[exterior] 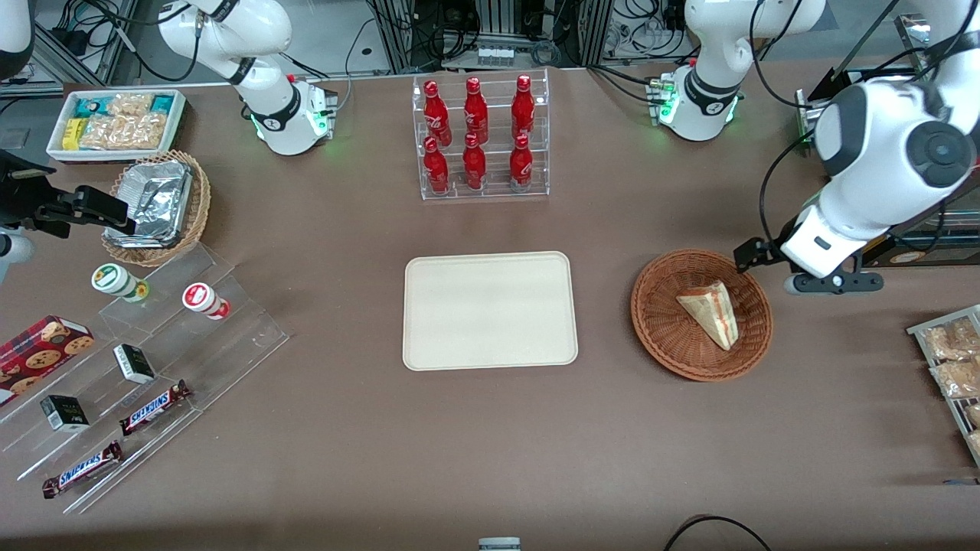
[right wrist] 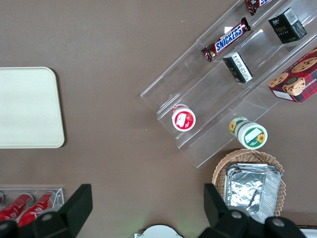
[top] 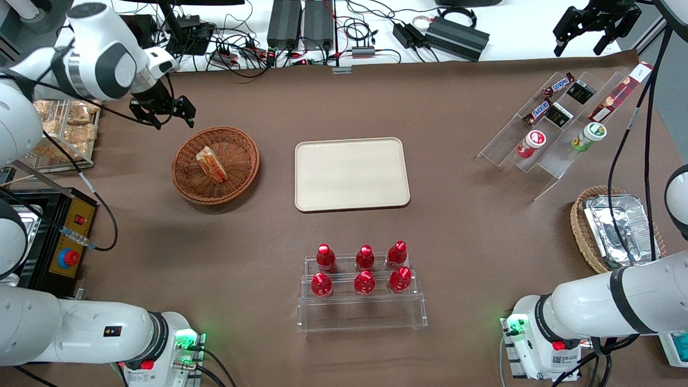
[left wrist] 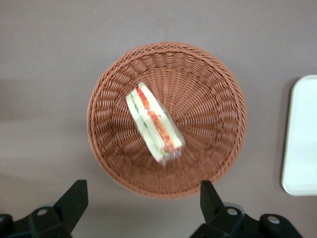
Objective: Place sandwich from basket to tray
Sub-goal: 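Move the left gripper over the wicker basket toward the sandwich, then lower the open left gripper around the wrapped sandwich in the basket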
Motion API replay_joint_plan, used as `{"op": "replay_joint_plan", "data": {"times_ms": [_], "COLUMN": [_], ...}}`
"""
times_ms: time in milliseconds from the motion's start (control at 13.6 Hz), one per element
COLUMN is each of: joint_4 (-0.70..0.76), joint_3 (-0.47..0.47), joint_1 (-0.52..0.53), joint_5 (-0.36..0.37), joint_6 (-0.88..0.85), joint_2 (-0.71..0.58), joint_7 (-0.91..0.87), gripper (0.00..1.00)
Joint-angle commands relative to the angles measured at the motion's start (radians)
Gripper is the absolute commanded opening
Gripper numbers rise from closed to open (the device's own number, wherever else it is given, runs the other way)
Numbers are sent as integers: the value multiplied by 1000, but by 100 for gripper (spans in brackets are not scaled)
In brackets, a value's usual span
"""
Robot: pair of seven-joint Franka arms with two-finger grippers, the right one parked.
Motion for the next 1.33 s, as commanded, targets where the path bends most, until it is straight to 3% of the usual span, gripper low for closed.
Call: {"op": "replay_joint_plan", "data": {"times_ms": [0, 443, 1033, 1254], "joint_4": [-76, -81, -79, -79], "joint_3": [3, 1, 1, 1], "joint_1": [-4, -5, -42, -47], "joint_5": [0, -2, -3, -3], "joint_6": [122, 191, 288, 280], "joint_2": [2, 58, 157, 182], "joint_7": [-74, -347, -867, -876], "gripper": [100, 100, 100, 100]}}
